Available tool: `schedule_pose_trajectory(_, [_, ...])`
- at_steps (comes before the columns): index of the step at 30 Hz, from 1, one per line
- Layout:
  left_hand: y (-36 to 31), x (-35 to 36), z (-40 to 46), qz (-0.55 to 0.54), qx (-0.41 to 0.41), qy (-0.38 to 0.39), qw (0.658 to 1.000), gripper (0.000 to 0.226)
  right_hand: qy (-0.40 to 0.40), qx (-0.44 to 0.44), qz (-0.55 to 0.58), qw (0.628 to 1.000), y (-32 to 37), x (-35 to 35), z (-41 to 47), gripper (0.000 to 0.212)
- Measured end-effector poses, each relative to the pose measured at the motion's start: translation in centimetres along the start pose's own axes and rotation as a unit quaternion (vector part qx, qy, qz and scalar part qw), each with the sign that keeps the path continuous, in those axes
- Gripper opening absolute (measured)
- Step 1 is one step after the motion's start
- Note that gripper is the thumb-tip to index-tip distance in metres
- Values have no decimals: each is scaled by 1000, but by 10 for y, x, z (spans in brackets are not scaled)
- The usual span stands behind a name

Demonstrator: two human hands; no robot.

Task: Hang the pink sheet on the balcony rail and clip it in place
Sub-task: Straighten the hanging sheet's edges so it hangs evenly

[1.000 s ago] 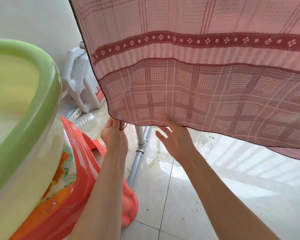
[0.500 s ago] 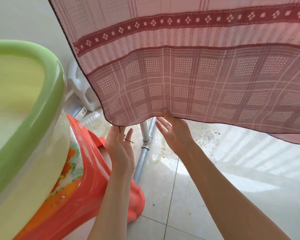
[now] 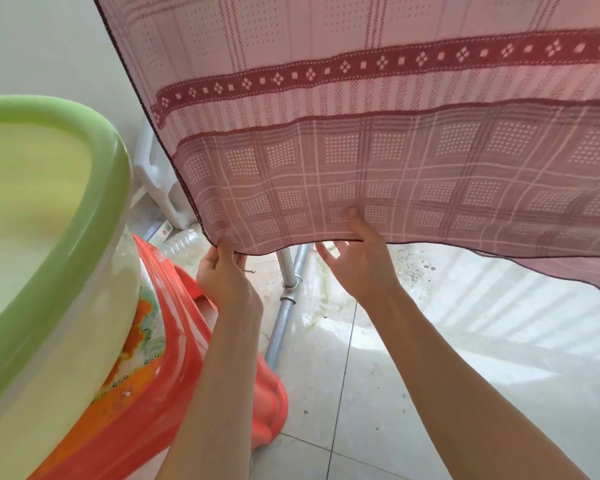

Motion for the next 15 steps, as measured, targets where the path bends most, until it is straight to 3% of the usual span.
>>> schedule_pose_trajectory(3, [0, -3, 25, 46, 18, -59, 997, 21, 20, -22, 89, 996, 21, -5, -6, 23])
schedule_pose_trajectory(7, [0, 5, 44, 71, 22, -77, 994, 26, -27, -42, 62, 997, 59, -29, -14, 38])
schedule_pose_trajectory(9, [3, 12, 38, 52, 7, -71, 996, 24, -49, -35, 75, 995, 75, -45, -25, 32])
schedule_pose_trajectory(13, [33, 30, -17, -16, -126, 5, 992, 4, -118, 16, -16, 993, 96, -88, -53, 34])
schedule_pose_trajectory(15, [57, 44, -54, 11, -197, 62, 978, 14, -141, 25, -49, 988, 111, -103, -64, 38])
Point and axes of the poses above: each hand's wrist, its own z-axis towards the middle knuckle, its own x-axis out of the palm, y = z × x, the point moved 5 cm from there along z, towards the middle knuckle, and after that the axes turned 4 degrees about y, right-handed, at the moved point
